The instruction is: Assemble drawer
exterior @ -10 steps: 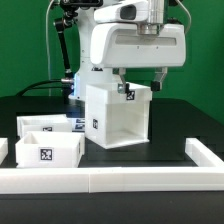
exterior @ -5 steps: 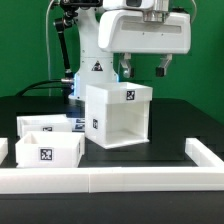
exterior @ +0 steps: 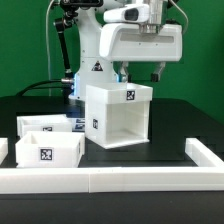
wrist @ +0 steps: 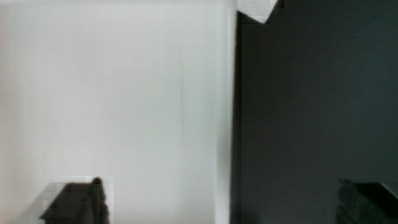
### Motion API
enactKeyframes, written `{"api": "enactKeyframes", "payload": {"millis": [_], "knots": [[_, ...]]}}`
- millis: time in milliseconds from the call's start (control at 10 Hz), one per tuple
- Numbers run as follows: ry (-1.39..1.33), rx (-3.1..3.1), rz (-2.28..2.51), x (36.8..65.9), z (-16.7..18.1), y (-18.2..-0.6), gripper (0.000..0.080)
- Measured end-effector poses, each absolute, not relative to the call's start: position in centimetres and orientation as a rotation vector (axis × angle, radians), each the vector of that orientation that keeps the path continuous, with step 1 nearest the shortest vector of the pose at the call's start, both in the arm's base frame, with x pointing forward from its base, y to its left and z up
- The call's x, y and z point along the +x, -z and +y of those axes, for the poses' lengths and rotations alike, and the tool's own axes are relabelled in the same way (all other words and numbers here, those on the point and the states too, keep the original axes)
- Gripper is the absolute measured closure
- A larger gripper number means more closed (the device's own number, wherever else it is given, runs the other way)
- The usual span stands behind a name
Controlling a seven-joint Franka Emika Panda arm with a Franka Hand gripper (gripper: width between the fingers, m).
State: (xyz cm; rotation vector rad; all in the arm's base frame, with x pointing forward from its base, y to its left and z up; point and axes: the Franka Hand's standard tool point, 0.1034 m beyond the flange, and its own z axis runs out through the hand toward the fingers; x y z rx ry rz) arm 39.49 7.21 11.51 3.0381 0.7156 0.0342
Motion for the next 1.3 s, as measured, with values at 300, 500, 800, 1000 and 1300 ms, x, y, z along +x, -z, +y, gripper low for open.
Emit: {"api": "enactKeyframes", "payload": {"millis": [300,500,800,1000,1300], "knots": [[-0.008,3.041,0.752,39.1,7.0,-9.8,0.015],[0.008,3.044,0.754,39.0,6.8,-9.4,0.015],[0.077,3.068,0.732,39.4,6.1,-9.6,0.0246],[0.095,3.101,0.693,39.8,5.9,-9.8,0.0624],[0.092,3.099,0.696,39.8,5.9,-9.8,0.0763]]}}
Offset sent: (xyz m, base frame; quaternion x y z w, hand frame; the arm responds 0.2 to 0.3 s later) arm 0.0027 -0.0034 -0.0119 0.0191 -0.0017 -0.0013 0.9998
